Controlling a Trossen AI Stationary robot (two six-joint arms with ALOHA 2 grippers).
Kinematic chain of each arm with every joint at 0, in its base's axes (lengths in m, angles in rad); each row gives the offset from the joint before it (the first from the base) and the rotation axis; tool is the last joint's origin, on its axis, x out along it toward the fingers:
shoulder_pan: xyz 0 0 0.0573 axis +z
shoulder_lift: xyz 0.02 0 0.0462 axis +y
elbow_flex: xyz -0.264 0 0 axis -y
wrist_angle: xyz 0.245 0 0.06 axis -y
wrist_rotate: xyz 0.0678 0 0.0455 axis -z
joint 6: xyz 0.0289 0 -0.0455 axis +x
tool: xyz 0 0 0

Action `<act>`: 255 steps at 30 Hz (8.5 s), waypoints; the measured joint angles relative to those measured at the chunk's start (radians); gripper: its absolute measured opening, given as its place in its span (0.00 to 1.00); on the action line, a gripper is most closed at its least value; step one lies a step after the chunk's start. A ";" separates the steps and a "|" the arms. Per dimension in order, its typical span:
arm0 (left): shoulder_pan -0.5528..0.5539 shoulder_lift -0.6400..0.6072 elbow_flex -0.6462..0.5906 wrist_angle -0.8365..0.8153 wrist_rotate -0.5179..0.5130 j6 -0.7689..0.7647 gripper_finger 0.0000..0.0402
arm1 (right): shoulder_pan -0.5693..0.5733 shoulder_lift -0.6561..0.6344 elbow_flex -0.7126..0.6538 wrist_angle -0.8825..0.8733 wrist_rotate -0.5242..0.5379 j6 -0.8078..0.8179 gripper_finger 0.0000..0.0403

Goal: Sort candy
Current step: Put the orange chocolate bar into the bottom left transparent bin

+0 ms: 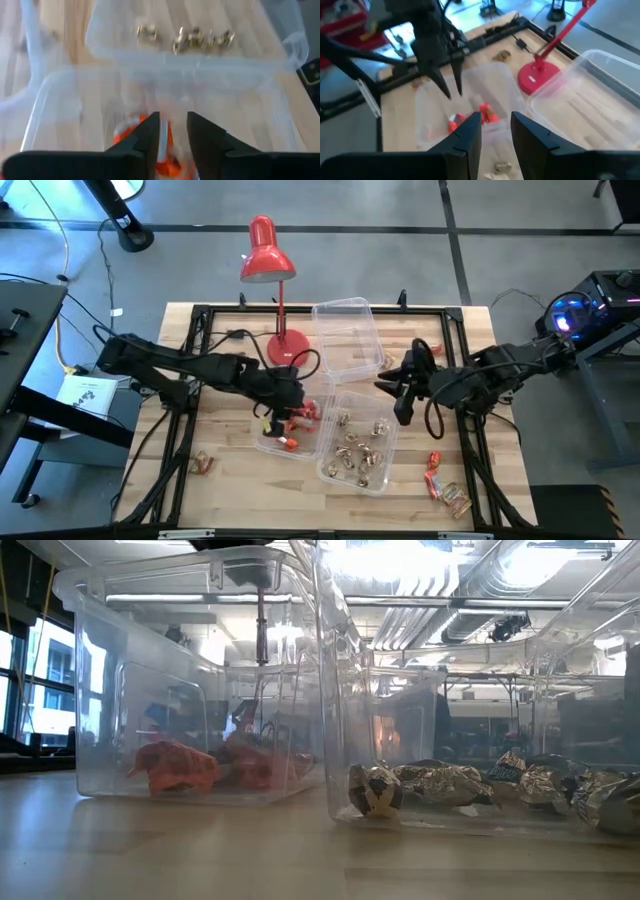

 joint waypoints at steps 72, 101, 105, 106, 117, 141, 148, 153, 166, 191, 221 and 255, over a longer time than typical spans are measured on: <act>-0.134 -0.563 -0.337 -0.214 -0.212 -0.658 0.40 | -1.299 0.350 -0.614 0.027 -0.435 0.001 0.61; -0.134 -0.563 -0.336 -0.208 -0.244 -0.721 0.40 | -1.269 0.538 -0.522 -0.070 -0.326 -0.188 0.20; -0.134 -0.563 -0.336 -0.208 -0.275 -0.721 0.40 | -1.218 0.472 -0.526 -0.172 -0.285 -0.213 0.04; -0.134 -0.563 -0.336 -0.208 -0.276 -0.721 0.40 | -1.204 0.449 -0.524 -0.195 -0.276 -0.213 0.04; -0.134 -0.563 -0.336 -0.141 -0.277 -0.652 0.40 | -0.937 -0.075 -0.526 -0.278 -0.369 0.011 0.00; -0.134 -0.588 -0.336 -0.200 -0.197 -0.502 0.40 | -0.241 0.228 -0.524 1.163 -0.391 0.214 0.01; -0.135 -0.650 -0.336 -0.272 -0.174 -0.508 0.40 | -0.236 0.343 -0.406 1.109 -0.449 0.217 0.22; -0.135 -0.693 -0.336 -0.280 -0.174 -0.500 0.40 | -0.235 0.367 -0.178 0.759 -0.447 0.045 0.38; -0.134 -0.760 -0.343 -0.275 -0.176 -0.452 0.40 | -0.003 0.361 0.107 -0.532 -0.374 0.689 0.41; -0.134 -0.759 -0.344 -0.214 -0.263 -0.696 0.40 | 0.375 0.036 -0.778 -0.062 -0.732 1.542 0.48; -0.134 -0.744 -0.344 -0.211 -0.430 -0.695 0.40 | 0.341 0.069 -0.338 -0.431 -0.072 1.342 0.07; -0.134 -0.745 -0.344 -0.216 -0.416 -0.734 0.40 | -0.061 0.149 -0.228 0.110 -0.320 0.319 0.50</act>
